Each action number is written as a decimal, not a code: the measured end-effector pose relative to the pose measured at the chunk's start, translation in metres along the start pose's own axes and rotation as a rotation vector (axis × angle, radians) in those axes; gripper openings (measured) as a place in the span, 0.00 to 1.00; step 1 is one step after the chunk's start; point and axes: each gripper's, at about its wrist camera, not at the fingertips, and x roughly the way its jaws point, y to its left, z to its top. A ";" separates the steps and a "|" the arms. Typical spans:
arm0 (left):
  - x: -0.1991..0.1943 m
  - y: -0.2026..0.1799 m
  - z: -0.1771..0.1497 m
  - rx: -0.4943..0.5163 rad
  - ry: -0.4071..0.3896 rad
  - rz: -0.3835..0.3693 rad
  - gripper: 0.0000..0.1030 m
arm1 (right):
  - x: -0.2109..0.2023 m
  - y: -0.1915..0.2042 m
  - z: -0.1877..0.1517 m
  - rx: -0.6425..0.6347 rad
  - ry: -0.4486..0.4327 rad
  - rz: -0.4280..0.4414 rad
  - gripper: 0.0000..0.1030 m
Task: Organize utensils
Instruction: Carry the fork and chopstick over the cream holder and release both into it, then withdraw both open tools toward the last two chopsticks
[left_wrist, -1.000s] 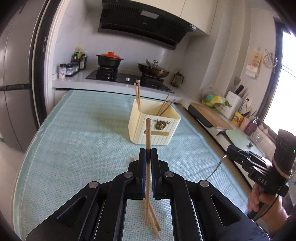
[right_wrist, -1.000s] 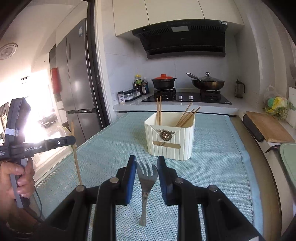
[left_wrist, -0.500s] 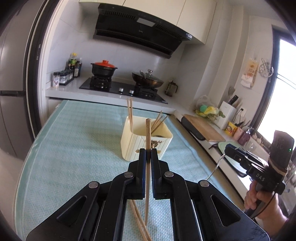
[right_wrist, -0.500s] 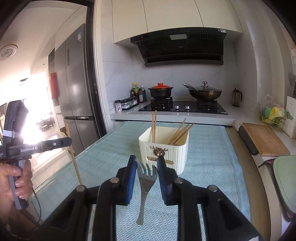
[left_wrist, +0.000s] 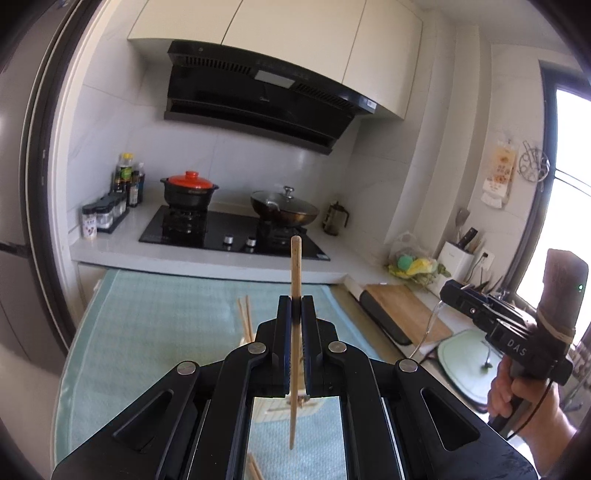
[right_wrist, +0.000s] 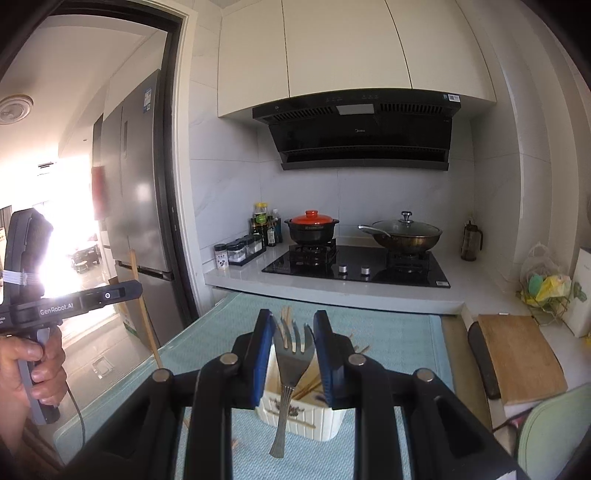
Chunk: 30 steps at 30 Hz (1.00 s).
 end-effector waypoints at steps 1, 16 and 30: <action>0.009 0.000 0.008 0.002 -0.009 0.004 0.03 | 0.008 -0.002 0.009 -0.002 -0.006 -0.009 0.23; 0.162 0.037 -0.016 -0.057 0.137 0.098 0.03 | 0.168 -0.021 -0.004 0.093 0.143 0.042 0.23; 0.143 0.065 -0.037 -0.090 0.221 0.193 0.73 | 0.200 -0.020 -0.001 0.046 0.199 -0.067 0.52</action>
